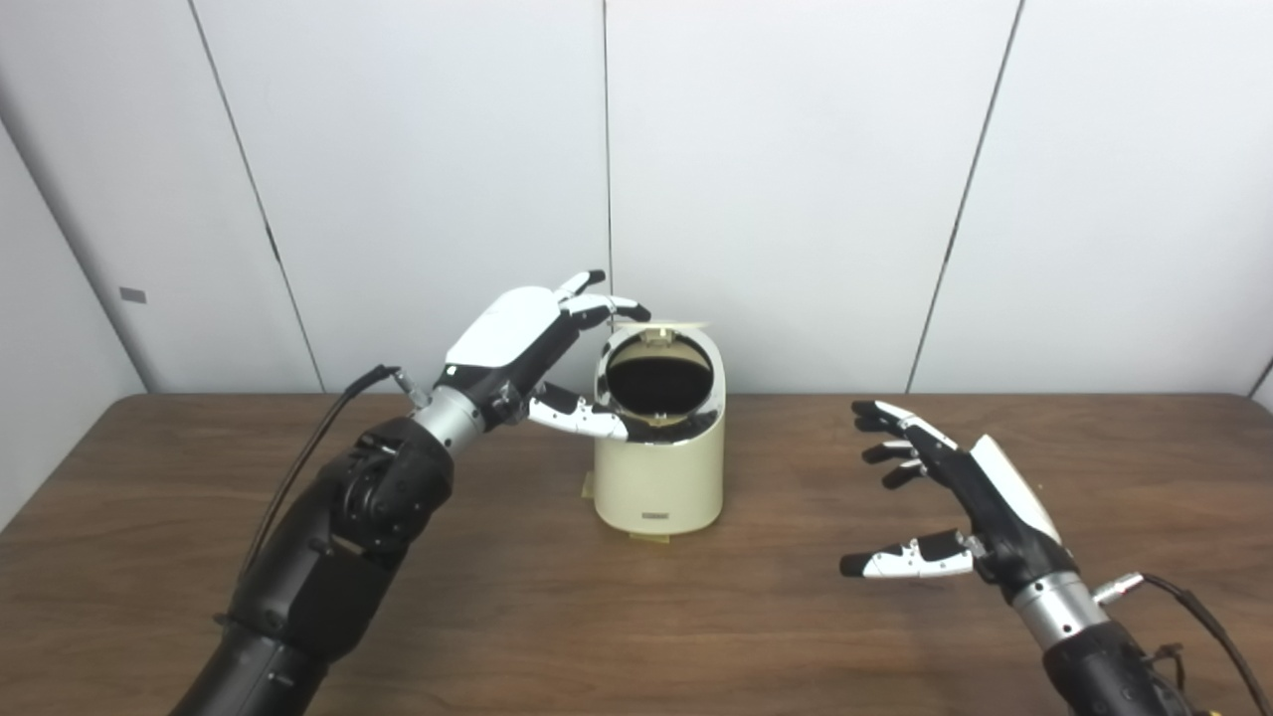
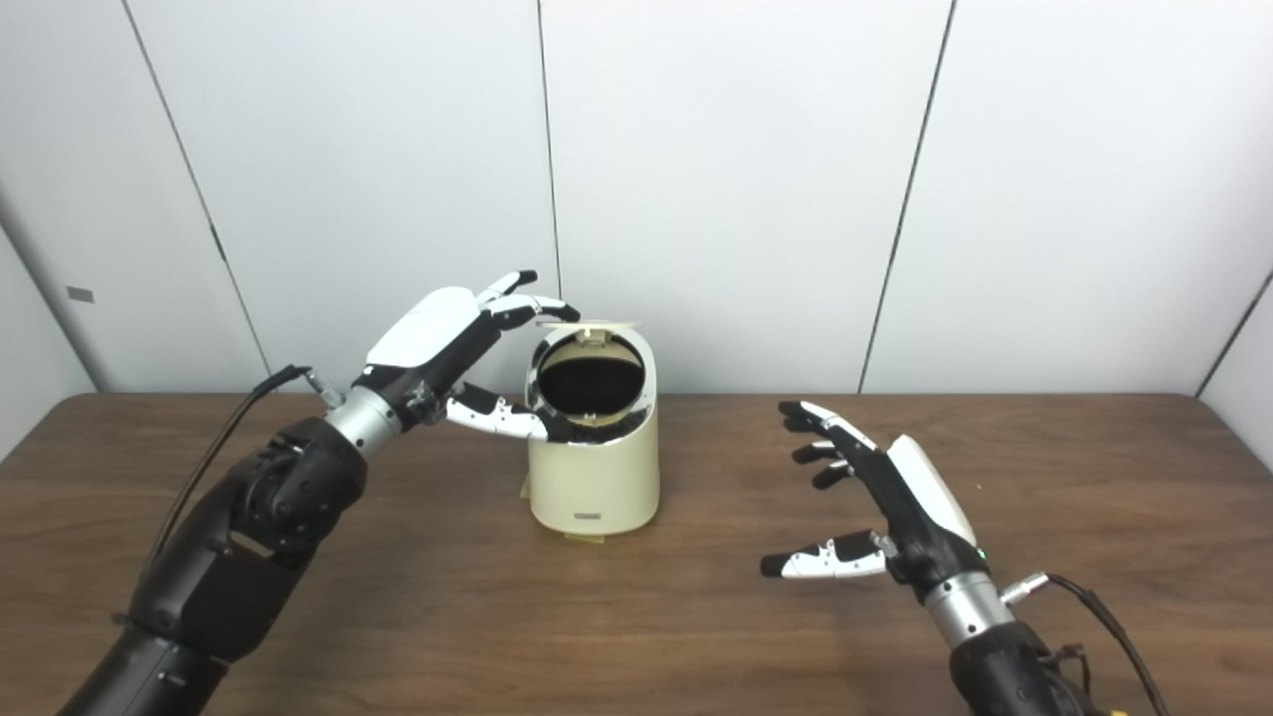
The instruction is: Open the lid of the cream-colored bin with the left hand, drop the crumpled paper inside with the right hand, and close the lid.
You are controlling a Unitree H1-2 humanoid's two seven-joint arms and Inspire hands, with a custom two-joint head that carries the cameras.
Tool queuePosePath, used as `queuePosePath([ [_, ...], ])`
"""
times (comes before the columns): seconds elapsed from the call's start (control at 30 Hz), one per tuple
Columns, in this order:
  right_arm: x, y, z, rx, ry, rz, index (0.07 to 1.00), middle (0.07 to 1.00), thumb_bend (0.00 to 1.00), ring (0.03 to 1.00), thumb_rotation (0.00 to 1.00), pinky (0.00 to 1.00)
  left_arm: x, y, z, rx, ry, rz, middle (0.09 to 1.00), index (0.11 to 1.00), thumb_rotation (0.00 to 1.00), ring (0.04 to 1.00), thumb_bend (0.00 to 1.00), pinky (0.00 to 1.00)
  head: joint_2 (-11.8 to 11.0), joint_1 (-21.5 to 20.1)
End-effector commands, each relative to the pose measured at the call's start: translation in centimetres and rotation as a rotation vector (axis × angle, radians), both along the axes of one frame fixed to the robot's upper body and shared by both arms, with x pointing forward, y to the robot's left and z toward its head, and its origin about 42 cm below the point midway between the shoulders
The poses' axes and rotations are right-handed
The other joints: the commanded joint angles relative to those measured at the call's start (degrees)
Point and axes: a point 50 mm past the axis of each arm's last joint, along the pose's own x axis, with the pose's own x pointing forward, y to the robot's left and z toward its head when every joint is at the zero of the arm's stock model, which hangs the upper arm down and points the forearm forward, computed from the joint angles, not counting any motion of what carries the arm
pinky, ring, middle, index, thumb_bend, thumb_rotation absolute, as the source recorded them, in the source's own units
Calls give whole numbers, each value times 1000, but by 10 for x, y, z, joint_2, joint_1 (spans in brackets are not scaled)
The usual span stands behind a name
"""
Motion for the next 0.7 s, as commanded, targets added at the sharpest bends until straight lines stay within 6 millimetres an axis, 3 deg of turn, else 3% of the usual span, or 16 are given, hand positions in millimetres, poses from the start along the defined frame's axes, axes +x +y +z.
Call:
queuePosePath([
  [0.0, 3, 3, 22, 9, -96, 3, 850, 834, 860, 729, 52, 602, -2, 0, 26, 4, -96, -31, 846, 837, 484, 1000, 937, 860, 1, -1],
  [0.67, 6, 4, 22, 4, -107, 9, 849, 836, 850, 725, 84, 604, -19, 2, 9, 103, -115, -66, 848, 846, 470, 1000, 933, 889, 14, -9],
])
